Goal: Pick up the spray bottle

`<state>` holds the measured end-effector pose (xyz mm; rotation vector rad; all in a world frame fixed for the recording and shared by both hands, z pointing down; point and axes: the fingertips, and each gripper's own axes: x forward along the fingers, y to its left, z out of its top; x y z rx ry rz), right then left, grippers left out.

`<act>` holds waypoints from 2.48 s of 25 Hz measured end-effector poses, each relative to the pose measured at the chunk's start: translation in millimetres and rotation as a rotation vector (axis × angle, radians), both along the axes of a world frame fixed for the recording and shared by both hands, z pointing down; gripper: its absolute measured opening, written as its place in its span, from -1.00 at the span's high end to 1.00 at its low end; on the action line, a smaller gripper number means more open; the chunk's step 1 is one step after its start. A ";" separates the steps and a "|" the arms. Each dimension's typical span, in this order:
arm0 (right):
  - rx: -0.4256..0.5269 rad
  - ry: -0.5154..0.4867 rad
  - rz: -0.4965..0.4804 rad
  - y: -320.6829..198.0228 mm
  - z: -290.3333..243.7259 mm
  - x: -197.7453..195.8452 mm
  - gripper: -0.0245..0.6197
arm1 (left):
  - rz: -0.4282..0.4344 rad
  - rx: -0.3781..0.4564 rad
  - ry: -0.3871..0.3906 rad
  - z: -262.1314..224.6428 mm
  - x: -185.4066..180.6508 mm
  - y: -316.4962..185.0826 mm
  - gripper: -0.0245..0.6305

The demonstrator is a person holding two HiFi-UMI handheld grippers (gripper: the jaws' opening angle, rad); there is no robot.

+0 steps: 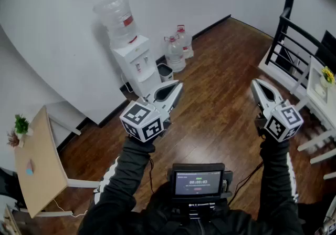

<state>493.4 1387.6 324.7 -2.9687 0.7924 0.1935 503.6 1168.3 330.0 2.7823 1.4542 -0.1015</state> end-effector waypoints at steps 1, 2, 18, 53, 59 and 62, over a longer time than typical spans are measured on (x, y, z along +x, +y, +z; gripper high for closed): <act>-0.006 0.002 -0.016 -23.9 -2.3 2.7 0.90 | -0.015 -0.004 0.000 -1.6 -1.3 -25.8 0.91; -0.011 0.002 -0.036 -49.4 -4.3 5.5 0.90 | -0.031 -0.006 0.001 -3.4 -3.1 -52.7 0.91; -0.033 0.033 -0.572 -708.3 -59.6 47.8 0.90 | -0.532 0.025 0.053 -50.3 -83.6 -661.0 0.90; -0.082 -0.005 -1.563 -1569.3 -26.2 -435.7 0.90 | -1.609 -0.121 0.028 -21.4 -696.7 -1352.1 0.85; -0.117 -0.022 -1.641 -1712.8 -17.0 -468.1 0.90 | -1.659 -0.150 0.011 -2.6 -726.4 -1491.4 0.85; -0.103 -0.037 -1.692 -1790.9 -20.8 -457.6 0.90 | -1.688 -0.165 0.005 -1.5 -711.8 -1564.5 0.85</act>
